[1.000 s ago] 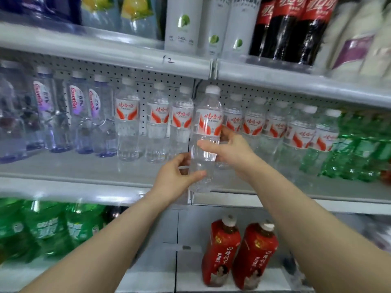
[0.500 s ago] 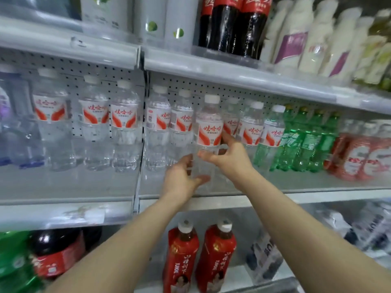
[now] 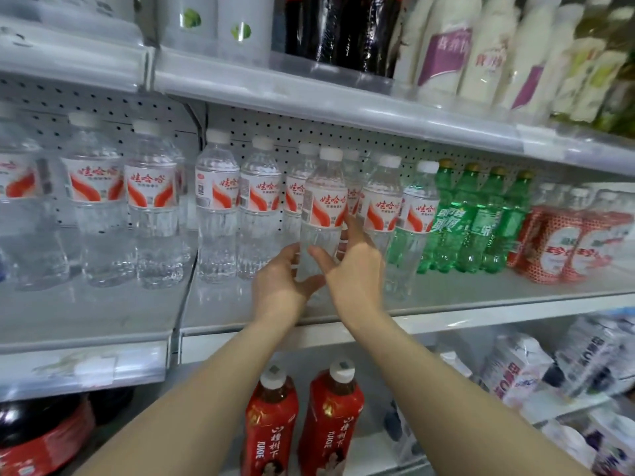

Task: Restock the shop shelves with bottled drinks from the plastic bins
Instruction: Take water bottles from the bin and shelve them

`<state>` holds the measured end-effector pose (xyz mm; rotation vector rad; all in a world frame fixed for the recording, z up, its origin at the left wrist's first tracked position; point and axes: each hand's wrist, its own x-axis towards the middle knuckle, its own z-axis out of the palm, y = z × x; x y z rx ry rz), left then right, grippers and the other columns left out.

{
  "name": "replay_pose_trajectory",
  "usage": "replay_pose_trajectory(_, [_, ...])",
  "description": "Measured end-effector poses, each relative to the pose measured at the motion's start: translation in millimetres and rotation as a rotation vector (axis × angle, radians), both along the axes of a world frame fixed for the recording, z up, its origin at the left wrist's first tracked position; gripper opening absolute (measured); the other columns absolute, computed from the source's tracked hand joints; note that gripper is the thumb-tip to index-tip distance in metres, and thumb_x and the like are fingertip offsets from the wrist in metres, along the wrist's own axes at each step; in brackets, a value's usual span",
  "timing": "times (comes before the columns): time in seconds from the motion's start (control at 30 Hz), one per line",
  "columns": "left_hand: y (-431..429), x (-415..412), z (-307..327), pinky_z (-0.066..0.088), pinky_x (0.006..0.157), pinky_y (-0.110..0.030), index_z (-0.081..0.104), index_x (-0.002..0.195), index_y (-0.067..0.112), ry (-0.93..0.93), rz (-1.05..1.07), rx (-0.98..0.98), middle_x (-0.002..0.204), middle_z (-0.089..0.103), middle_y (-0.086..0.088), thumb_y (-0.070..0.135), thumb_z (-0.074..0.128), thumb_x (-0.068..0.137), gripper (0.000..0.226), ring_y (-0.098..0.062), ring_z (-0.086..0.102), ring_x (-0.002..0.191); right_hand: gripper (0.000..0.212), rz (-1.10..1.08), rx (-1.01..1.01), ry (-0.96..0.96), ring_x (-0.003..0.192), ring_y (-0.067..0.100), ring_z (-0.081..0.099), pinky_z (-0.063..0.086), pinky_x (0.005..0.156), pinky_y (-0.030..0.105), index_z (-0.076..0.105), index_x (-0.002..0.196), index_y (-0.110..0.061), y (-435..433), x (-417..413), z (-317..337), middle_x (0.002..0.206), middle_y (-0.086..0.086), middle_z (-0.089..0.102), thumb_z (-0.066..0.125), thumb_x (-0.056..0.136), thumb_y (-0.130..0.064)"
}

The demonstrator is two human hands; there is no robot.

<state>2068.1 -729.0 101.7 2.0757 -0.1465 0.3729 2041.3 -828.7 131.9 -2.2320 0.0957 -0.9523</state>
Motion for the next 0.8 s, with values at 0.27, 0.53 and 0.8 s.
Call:
replay_pose_trajectory(0.27, [-2.4,2.2,2.0,0.042,0.091,-0.025,0.043,0.146,0.021,0.017,-0.072,0.005,0.139,0.058,0.000,0.036,0.072,0.087,0.067,-0.020,0.059,0.120,0.070,0.032,0.054,0.099,0.111,0.028,0.063,0.053,0.091,0.039,0.037,0.151,-0.025,-8.2,-4.7,-10.4,0.118,0.008,0.068,0.073,0.091,-0.029])
replay_pose_trajectory(0.53, [-1.0,7.9,0.3,0.042,0.094,-0.026,0.044,0.147,0.023,0.104,-0.183,-0.058,0.142,0.055,0.002,0.036,0.074,0.086,0.069,-0.020,0.054,0.126,0.057,0.053,0.050,0.167,0.102,0.027,0.065,0.054,0.086,0.040,0.048,0.144,-0.016,-16.4,-8.5,-7.0,0.108,0.006,0.068,0.072,0.092,-0.024])
replay_pose_trajectory(0.8, [-4.7,-2.7,-2.3,0.043,0.100,-0.031,0.041,0.148,0.021,0.092,-0.192,-0.052,0.143,0.054,-0.003,0.023,0.070,0.090,0.065,-0.024,0.053,0.128,0.053,0.102,0.029,0.207,0.109,0.023,0.065,0.052,0.096,0.036,0.053,0.143,-0.016,-29.8,-16.7,-10.9,0.123,0.008,0.068,0.070,0.094,-0.019])
